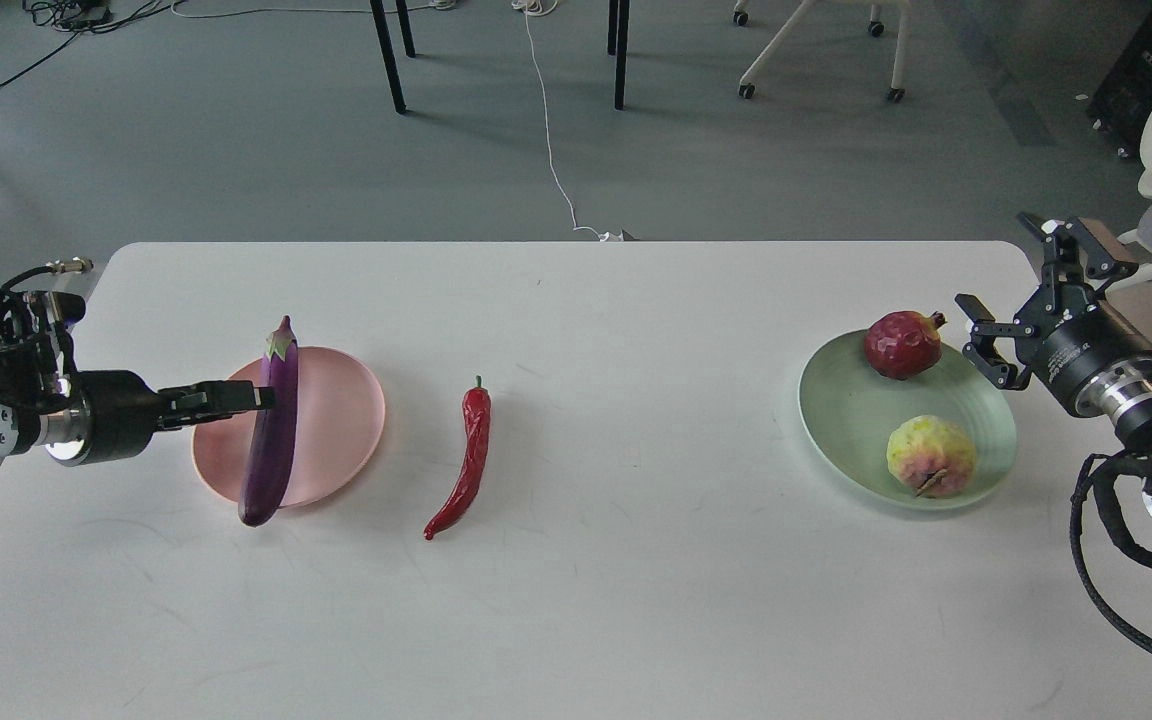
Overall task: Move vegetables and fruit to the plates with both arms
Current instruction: 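Move the left gripper to the red chili pepper and grasp it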
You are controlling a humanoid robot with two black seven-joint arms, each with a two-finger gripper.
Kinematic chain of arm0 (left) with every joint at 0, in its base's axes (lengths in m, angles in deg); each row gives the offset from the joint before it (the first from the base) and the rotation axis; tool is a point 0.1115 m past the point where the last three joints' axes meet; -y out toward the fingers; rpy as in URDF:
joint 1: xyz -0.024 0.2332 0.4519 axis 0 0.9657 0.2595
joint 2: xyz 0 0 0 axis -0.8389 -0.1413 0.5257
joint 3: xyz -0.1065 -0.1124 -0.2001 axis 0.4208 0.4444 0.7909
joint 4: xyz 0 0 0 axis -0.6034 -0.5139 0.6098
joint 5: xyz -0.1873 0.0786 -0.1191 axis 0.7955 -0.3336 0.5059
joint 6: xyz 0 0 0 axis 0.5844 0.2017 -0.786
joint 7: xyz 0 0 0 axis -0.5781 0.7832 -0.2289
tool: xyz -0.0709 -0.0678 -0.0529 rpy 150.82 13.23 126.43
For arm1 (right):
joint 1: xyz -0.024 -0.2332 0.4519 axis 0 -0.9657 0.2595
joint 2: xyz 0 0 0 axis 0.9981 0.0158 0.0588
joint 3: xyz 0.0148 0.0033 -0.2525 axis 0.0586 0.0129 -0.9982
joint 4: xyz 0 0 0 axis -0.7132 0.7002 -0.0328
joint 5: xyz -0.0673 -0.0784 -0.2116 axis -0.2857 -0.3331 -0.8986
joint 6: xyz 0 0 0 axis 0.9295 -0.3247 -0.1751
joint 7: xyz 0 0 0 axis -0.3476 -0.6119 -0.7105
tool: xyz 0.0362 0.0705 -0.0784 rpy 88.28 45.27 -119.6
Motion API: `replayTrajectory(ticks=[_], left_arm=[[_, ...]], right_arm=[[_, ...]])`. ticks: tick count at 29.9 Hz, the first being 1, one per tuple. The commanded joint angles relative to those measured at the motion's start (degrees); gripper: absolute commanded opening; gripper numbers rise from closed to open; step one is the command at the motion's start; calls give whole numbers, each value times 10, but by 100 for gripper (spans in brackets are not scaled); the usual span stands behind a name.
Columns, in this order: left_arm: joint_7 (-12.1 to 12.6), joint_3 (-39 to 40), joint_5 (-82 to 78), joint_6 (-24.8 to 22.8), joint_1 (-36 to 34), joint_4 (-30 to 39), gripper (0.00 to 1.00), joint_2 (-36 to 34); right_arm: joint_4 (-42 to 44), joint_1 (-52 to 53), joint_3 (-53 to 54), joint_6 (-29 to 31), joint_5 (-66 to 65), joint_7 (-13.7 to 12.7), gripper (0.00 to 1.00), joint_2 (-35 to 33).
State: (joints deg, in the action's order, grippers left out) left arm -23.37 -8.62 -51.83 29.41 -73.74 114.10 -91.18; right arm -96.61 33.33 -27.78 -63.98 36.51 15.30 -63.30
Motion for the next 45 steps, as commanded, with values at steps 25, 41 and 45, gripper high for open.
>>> replayTrajectory(ticks=[25, 41, 45], left_arm=[[14, -37, -209, 2, -119, 49, 98, 238], [26, -91, -282, 10, -116, -6, 98, 260], [28, -99, -282, 10, -114, -6, 98, 263]], right_arm=[[-2, -15, 0, 0, -1, 0, 98, -4], [-3, -16, -1, 0, -2, 0, 98, -11], [-3, -16, -1, 0, -2, 0, 98, -10]])
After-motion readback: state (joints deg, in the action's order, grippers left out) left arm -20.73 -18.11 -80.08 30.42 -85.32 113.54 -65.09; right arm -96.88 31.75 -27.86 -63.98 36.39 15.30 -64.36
